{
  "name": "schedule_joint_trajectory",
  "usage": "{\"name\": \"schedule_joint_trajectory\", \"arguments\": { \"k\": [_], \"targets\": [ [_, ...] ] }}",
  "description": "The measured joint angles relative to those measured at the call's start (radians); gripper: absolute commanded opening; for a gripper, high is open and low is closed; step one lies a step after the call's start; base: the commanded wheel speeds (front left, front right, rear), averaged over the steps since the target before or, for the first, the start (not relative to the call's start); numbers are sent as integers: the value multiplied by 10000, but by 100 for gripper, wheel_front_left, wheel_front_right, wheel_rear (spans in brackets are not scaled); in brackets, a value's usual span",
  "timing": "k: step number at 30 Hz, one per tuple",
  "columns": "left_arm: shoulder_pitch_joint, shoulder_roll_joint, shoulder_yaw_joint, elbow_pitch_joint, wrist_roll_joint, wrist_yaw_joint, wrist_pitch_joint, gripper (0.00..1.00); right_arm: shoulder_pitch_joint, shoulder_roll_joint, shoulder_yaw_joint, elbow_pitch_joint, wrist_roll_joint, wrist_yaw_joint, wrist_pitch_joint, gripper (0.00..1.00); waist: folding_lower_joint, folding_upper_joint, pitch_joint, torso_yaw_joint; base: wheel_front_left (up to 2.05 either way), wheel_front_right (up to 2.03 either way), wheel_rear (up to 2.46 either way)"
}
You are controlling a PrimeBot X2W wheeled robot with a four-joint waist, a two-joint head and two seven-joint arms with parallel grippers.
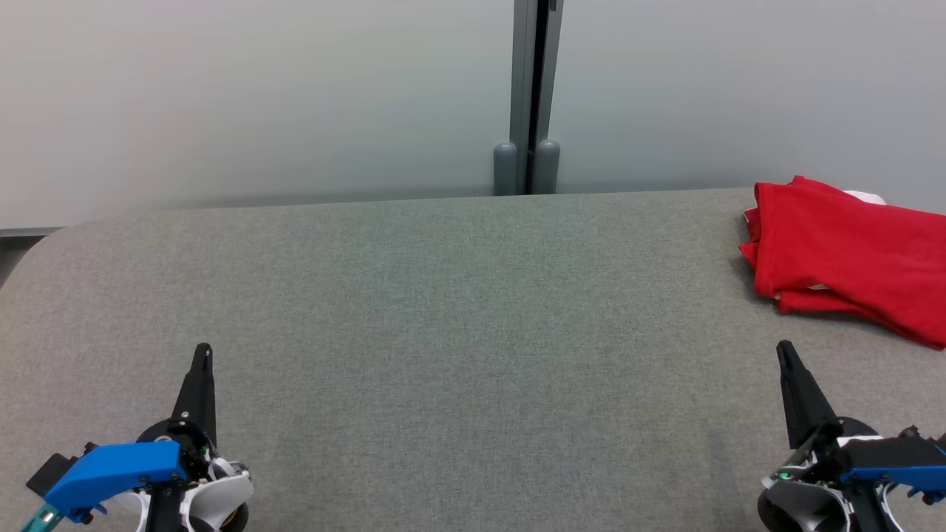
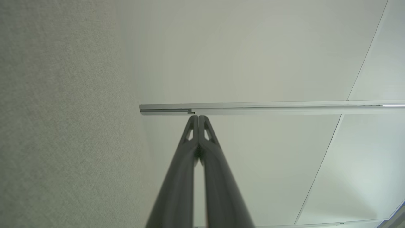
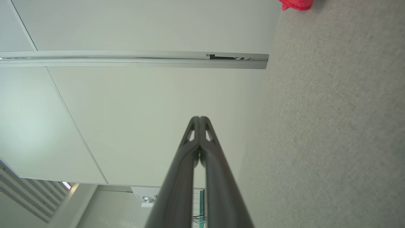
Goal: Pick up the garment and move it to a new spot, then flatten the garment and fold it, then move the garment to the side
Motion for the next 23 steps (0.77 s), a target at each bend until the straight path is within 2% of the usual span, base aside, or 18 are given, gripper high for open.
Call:
{"name": "schedule_joint_trajectory", "arguments": {
  "k": [23],
  "targets": [
    [-5, -4, 2, -13, -92, -2, 10, 0, -4, -2, -4, -8, 94, 0, 8, 0, -1, 0, 0, 0, 0, 0, 0]
  ]
}}
